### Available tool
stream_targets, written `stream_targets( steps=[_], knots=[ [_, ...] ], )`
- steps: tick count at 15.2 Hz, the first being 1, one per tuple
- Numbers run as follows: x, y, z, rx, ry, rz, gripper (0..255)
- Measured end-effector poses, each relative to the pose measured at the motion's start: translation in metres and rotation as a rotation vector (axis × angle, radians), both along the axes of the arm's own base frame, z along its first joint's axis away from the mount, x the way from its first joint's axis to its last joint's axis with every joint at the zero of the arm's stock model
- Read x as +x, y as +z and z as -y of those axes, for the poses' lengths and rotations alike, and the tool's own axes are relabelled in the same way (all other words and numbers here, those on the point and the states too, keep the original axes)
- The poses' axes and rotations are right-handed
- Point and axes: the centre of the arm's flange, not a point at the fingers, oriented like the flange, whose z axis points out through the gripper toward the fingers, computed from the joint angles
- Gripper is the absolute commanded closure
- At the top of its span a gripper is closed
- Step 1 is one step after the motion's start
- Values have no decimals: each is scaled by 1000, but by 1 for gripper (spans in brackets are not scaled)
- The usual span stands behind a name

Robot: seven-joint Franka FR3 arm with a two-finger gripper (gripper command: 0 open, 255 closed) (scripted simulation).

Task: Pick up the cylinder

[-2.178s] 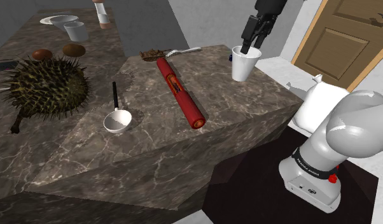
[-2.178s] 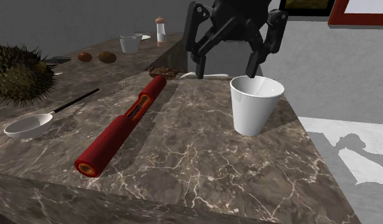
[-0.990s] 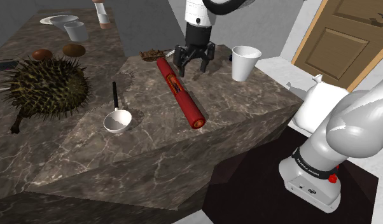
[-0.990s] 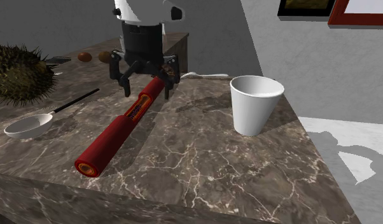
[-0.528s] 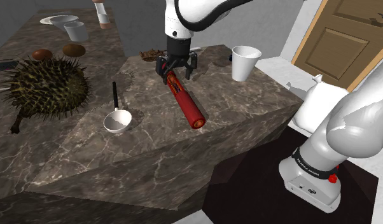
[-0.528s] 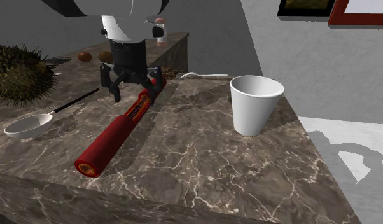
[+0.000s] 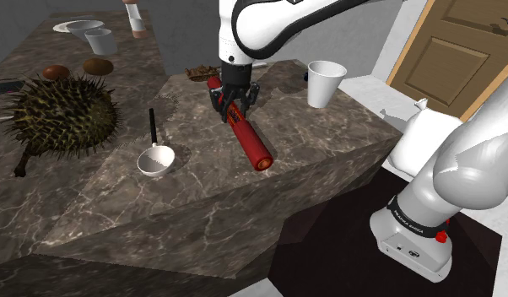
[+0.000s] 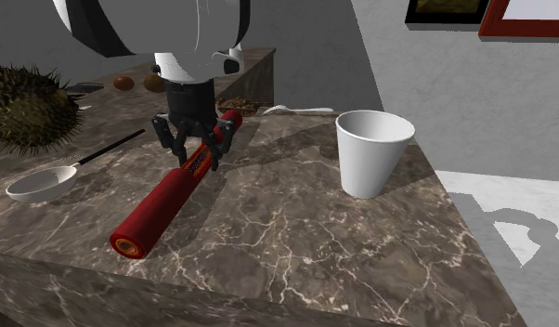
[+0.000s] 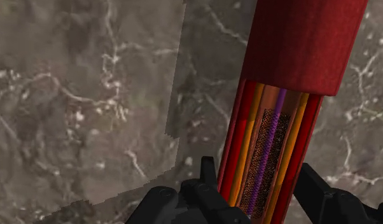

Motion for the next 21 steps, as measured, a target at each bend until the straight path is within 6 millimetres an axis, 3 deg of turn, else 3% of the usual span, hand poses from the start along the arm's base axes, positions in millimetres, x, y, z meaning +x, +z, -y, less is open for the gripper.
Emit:
stream_targets(
  steps=[10, 21],
  knots=[
    [0, 5, 0, 0, 0, -1, 255],
    [1, 62, -1, 0, 0, -1, 255]
  ],
)
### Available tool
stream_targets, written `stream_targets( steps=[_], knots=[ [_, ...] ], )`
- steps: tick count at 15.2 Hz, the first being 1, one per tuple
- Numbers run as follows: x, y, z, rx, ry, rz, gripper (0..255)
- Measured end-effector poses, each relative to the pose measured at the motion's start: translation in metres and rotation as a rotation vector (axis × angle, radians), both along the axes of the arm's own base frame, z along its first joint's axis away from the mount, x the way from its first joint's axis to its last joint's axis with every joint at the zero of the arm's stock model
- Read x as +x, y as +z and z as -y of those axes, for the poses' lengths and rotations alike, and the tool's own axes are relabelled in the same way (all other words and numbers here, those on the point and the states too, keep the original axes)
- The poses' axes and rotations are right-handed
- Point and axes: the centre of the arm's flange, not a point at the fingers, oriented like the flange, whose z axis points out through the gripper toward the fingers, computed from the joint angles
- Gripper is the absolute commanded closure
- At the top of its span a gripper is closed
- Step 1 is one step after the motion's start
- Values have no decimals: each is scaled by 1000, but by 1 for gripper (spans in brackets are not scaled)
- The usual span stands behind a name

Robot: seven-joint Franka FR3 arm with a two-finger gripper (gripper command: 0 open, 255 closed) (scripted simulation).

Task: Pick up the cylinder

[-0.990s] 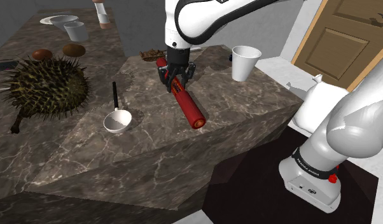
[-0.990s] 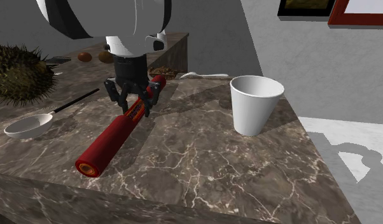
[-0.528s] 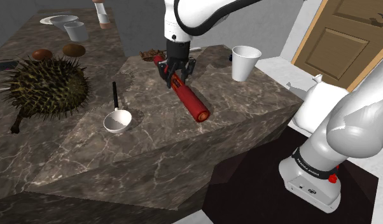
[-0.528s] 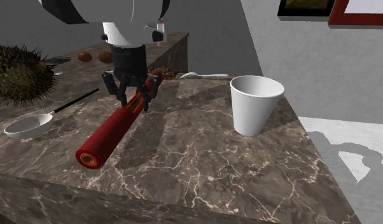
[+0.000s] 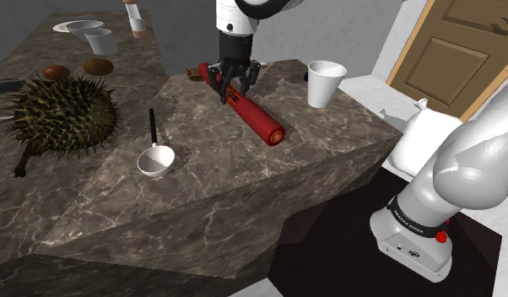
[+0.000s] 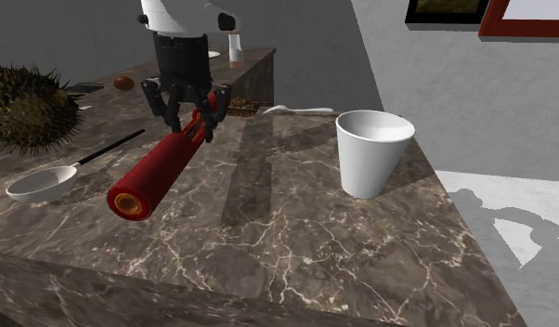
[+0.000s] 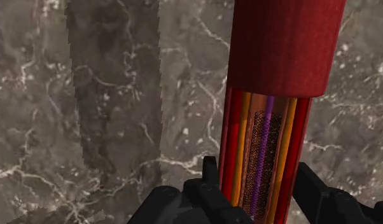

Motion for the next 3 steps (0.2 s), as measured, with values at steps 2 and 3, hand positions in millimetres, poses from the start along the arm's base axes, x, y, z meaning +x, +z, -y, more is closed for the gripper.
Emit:
stream_targets(
  steps=[2, 3],
  knots=[
    [-2, 12, 1, 0, 0, 0, 255],
    [-1, 15, 0, 0, 0, 0, 255]
  ],
)
